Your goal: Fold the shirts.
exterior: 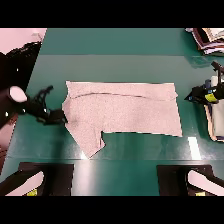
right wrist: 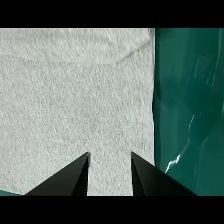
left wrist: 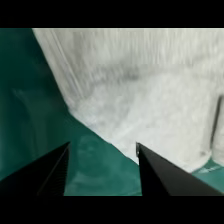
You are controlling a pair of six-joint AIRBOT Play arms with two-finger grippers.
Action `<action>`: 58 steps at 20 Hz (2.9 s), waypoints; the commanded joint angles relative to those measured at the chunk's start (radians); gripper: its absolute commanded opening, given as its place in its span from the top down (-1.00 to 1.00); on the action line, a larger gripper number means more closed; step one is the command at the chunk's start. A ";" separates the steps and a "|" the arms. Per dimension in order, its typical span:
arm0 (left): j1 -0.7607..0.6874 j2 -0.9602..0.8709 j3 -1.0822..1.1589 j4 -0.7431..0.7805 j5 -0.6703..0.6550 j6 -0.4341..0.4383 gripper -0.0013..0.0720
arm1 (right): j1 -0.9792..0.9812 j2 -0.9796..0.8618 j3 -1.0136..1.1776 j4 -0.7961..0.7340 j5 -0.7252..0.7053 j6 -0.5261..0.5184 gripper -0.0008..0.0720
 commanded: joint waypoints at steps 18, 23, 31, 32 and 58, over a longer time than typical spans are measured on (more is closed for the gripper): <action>0.000 0.095 -0.311 -0.265 0.320 0.032 0.89 | -0.072 0.102 -0.147 0.069 0.092 -0.002 0.14; 0.000 0.095 -0.254 -0.286 0.217 0.103 0.90 | -0.230 0.101 -0.367 0.068 0.108 -0.036 -0.18; 0.000 0.095 -0.170 -0.287 0.197 0.113 0.90 | -0.298 0.101 -0.576 0.080 -0.021 -0.037 -0.19; 0.000 0.095 -0.170 -0.287 0.197 0.113 0.90 | -0.274 0.101 -0.575 0.080 -0.036 -0.037 -0.19; 0.000 0.163 0.048 -0.119 0.082 0.103 0.90 | -0.220 0.202 -0.229 0.078 0.126 -0.070 0.94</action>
